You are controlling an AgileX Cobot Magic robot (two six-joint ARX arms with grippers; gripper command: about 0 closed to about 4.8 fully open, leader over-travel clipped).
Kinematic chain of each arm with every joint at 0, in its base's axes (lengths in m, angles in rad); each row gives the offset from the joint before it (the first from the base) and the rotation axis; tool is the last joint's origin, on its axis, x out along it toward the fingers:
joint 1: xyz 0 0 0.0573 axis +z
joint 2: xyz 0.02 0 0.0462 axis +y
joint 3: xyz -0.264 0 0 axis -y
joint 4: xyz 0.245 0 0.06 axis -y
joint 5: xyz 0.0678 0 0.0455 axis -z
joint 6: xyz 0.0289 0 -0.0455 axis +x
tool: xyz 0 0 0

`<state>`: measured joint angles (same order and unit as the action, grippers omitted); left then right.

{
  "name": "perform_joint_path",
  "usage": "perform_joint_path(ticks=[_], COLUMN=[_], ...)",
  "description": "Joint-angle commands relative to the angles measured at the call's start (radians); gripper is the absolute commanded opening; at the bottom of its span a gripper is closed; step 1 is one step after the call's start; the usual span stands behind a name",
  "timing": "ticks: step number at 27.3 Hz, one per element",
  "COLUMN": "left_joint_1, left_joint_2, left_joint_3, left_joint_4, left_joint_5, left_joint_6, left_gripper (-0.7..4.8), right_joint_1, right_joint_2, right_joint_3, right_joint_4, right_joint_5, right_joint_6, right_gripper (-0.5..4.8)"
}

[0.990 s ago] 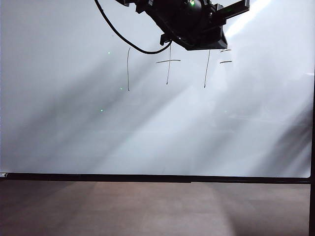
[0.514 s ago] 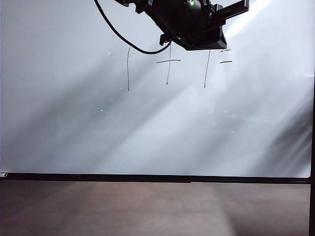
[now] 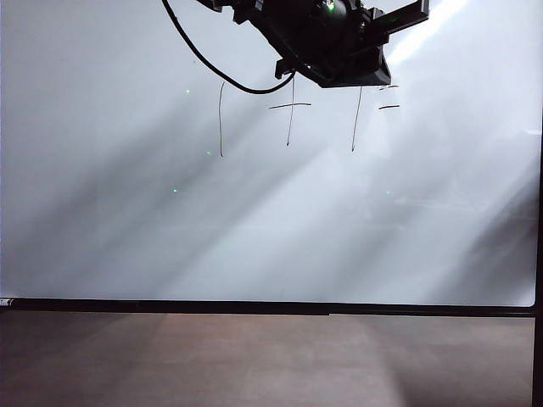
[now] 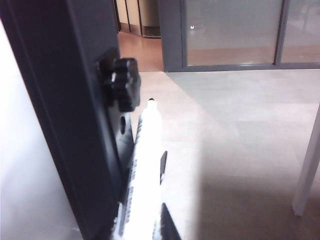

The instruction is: Reach to the right to find the marker pen, pick it up, and write the answer to the math problem on the whiteboard.

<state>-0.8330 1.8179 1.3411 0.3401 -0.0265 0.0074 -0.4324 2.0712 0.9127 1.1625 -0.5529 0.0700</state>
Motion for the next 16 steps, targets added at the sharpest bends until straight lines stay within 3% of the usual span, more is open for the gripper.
perform_joint_path(ticks=[1,7,9,12,16], left_joint_1=[0.000,0.018,0.020,0.016,-0.021], left_joint_2=[-0.003,-0.020,-0.059,-0.117,-0.145], left_joint_3=[0.003,0.003,0.002,0.002,0.002], left_joint_4=[0.013,0.065,0.066,0.066,0.063], left_joint_5=[0.003,-0.026,-0.026,-0.068,-0.075], left_joint_6=[0.004,0.004,0.004,0.004,0.003], left_gripper=[-0.04,-0.04,-0.04,-0.04,-0.04], right_joint_1=[-0.011,-0.144,-0.187,-0.188,-0.189], right_joint_2=[-0.008,-0.204,-0.331,-0.513,-0.733], right_joint_3=[0.001,-0.053,-0.114,-0.207,-0.306], right_joint_4=[0.036,0.058,0.045,0.037,-0.105], right_joint_5=[-0.004,0.089,0.104,0.179,0.161], right_joint_6=[0.016,0.168,0.280,0.360,0.449], right_gripper=[-0.05,-0.05,-0.05,-0.05,-0.05])
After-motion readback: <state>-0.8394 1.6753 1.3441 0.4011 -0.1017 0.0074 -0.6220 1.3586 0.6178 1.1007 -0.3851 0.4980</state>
